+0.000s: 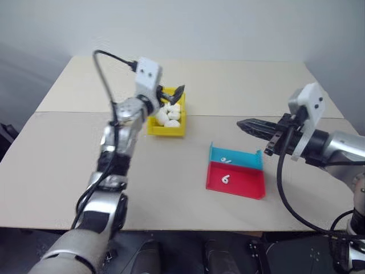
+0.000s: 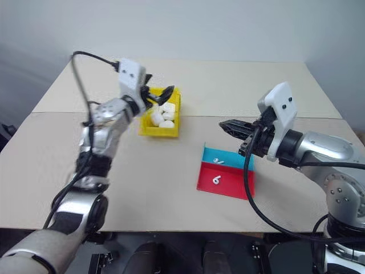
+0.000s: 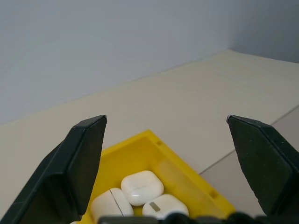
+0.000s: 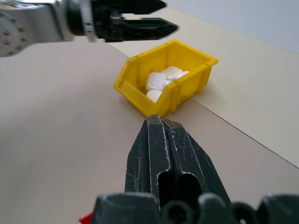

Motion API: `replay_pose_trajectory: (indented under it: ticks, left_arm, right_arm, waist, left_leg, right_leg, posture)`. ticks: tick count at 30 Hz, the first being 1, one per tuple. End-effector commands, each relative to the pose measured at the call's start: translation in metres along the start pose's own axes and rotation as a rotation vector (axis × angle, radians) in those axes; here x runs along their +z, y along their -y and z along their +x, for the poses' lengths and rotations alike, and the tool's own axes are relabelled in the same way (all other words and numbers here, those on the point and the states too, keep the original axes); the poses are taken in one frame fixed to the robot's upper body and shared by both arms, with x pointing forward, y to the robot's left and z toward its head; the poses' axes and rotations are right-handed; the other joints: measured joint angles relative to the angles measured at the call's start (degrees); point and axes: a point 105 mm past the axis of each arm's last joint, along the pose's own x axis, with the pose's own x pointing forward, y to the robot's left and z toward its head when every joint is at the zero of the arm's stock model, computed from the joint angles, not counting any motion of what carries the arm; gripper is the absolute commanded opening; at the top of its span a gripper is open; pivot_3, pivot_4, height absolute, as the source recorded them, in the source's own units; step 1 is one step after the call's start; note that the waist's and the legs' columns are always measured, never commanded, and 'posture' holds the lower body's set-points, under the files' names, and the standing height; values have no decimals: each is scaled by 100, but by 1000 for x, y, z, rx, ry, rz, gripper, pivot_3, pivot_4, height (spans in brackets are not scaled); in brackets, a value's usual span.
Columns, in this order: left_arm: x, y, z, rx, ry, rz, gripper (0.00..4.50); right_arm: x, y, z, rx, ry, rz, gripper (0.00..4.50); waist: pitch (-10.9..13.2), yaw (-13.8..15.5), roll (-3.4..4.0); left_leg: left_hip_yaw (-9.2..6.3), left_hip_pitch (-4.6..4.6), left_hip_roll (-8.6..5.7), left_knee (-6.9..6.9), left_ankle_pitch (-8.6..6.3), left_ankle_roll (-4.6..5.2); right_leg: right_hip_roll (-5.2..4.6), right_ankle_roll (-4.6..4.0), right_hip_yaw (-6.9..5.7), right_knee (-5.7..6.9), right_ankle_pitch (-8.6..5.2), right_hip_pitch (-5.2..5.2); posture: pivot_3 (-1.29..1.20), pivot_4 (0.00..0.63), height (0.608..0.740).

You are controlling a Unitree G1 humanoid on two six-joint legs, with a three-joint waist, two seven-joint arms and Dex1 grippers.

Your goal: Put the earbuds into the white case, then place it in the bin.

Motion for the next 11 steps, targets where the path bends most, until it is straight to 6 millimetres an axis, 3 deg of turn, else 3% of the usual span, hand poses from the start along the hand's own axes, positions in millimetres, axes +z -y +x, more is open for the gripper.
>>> replay_pose_trajectory:
  ticks: [1, 7, 11]
  left_arm:
    - [37, 15, -54, -192, 116, 64, 4473]
    - [24, 24, -132, -376, -69, 55, 4473]
    - [19, 37, -164, -427, -148, 40, 4473]
  right_arm:
    - [1, -1, -8, 10, 37, -76, 0]
    - [-20, -9, -23, 117, -38, -82, 0]
    - [-34, -17, -37, 165, -117, -162, 0]
  waist:
    - [0, -39, 1]
    - [0, -19, 0]
    - [0, 3, -1]
  left_leg:
    - [3, 0, 4, 0, 0, 0]
    - [6, 15, 5, 5, 1, -3]
    - [12, 34, 7, 7, 0, -3]
  right_leg:
    - [0, 0, 1, -2, 0, -1]
    - [-2, 0, -2, -17, -2, 8]
    - [-4, -2, -1, -10, -4, 23]
  posture:
    - [0, 150, 740]
    - [0, 150, 740]
    - [0, 150, 740]
